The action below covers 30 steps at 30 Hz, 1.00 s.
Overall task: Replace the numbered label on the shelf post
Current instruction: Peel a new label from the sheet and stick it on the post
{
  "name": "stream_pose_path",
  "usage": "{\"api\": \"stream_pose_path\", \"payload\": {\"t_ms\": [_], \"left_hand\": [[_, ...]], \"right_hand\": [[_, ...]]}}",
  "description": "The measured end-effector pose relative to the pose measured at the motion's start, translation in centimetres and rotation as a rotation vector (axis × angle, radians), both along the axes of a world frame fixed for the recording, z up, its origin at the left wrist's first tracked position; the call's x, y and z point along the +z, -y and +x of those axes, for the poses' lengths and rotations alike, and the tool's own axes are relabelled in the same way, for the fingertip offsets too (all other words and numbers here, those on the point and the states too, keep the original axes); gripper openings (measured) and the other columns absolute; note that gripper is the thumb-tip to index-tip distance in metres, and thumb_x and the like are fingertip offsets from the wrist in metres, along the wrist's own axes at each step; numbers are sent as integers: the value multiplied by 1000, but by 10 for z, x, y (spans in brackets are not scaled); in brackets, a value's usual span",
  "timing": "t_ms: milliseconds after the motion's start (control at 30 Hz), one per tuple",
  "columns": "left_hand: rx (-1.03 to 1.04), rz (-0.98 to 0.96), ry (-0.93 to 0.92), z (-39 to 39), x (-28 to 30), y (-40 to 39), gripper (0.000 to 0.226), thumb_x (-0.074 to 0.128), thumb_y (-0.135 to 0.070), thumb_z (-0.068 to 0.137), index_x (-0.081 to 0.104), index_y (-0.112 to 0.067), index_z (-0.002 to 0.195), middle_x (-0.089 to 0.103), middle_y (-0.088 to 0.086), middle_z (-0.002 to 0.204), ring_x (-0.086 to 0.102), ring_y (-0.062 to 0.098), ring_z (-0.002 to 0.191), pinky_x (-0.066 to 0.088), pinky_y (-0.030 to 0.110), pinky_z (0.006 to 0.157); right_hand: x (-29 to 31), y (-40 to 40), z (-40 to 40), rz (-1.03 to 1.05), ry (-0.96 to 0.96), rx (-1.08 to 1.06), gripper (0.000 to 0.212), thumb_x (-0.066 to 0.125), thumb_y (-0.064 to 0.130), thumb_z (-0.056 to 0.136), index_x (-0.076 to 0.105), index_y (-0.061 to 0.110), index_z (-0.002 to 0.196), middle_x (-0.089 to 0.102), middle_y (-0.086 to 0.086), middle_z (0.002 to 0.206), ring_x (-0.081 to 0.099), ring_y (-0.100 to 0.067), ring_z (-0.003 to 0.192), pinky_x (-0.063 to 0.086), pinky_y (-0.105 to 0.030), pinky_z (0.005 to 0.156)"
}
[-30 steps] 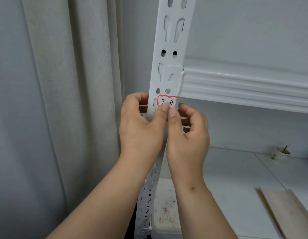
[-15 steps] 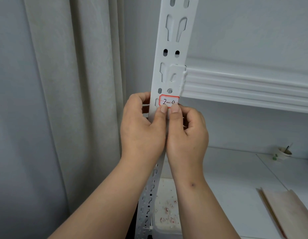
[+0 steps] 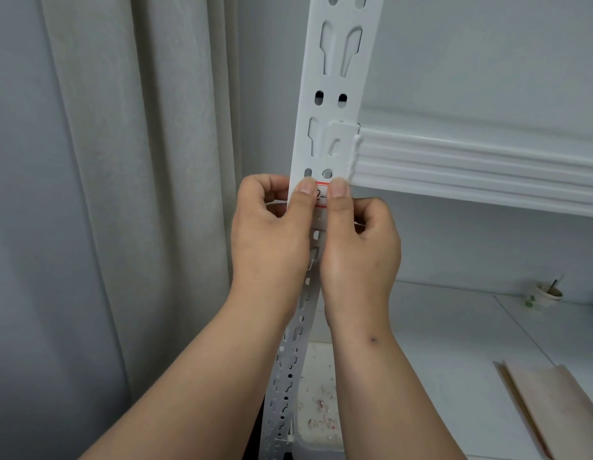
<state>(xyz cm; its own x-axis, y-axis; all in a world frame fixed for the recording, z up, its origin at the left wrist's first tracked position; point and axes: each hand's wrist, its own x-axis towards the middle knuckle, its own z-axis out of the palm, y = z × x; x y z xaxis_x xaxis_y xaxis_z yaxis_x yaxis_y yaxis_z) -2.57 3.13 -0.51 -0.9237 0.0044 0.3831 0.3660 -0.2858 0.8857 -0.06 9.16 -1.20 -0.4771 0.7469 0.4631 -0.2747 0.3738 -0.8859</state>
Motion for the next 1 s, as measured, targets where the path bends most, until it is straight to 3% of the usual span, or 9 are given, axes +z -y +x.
{"api": "stream_pose_path", "payload": {"t_ms": [200,300,467,600,767,1000], "left_hand": [[28,-18,-79,-2,-3,-1,11,63,-25,92,54,-29,94,67,-3,97,66,13,85,53,21,67],[5,25,-88,-3,-9,-1,11,65,-24,92,55,-29,93,68,-2,97,66,11,84,52,18,64],[17,8,-118,-7,-17,2,13,67,-27,87,57,-34,93,70,-6,99,67,15,97,54,32,84],[-26,47,-92,-5,-18,0,18,71,-24,87,57,-31,96,70,-3,104,67,15,100,56,25,74],[-33,54,-105,-5,-18,-1,20,71,-20,87,56,-32,95,69,-3,104,68,13,96,53,16,66],[-9,33,-112,-10,-25,2,17,69,-30,80,59,-34,92,71,-5,102,67,17,103,55,39,91]], "right_hand": [[-7,-1,0,-5,-49,14,28,54,47,92,56,23,77,66,-2,95,60,-6,74,42,-12,61],[-8,-1,-1,19,-31,11,27,55,48,91,57,23,81,66,-1,97,60,-4,76,42,-9,62],[-10,-2,3,52,-33,30,13,57,37,94,56,30,83,64,0,101,59,0,80,39,-4,64],[-12,-1,3,30,-41,41,16,60,38,92,62,23,90,64,2,101,61,-3,79,43,-8,64],[-13,-2,3,99,-17,28,9,57,34,94,59,26,92,56,10,101,58,2,82,43,-8,69],[-18,-4,6,83,-44,38,10,56,21,95,65,23,99,60,6,104,55,13,84,37,-1,69]]}}
